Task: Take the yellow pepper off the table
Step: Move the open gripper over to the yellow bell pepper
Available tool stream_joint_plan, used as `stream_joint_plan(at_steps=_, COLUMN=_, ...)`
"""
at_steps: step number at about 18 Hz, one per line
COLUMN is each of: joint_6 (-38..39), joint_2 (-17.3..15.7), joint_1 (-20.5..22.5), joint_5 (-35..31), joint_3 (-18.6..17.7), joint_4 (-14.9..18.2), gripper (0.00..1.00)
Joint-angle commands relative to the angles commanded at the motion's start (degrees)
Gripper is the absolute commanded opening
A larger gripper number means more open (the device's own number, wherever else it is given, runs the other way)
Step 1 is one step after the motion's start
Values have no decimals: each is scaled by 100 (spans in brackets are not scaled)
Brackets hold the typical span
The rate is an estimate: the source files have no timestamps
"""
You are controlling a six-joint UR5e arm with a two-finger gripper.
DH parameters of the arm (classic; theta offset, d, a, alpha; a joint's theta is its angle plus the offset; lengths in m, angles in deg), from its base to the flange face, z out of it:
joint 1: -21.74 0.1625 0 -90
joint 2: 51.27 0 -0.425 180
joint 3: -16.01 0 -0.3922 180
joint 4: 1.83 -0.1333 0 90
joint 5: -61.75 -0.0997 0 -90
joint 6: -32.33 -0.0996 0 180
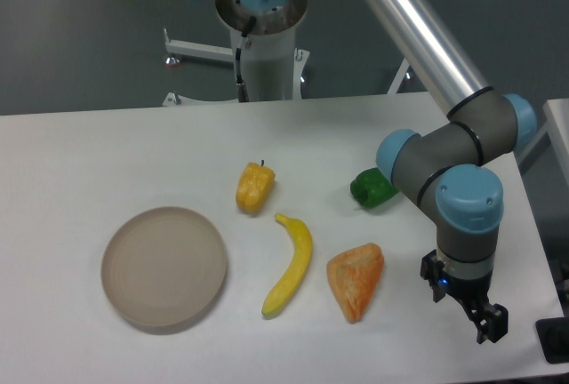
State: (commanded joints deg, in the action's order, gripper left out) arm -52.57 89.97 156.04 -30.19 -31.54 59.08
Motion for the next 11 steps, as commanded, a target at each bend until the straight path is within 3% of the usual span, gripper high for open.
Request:
stream_joint_plan(at_steps=6, joint_6=131, joint_2=-87, joint_1=-9, joint_5=9, joint_3=-44, joint_4=9, gripper=100)
stream_joint_plan(at_steps=9, joint_6=228, joint_2=-324, joint_1=-35, joint_5=9, joint_3=-377, joint_4=9, gripper=100)
stream_joint_plan(at_steps=11, joint_6=386, joint_2=-701, joint_1=-70, joint_5=17, joint_3=-815, joint_4=148, gripper=100)
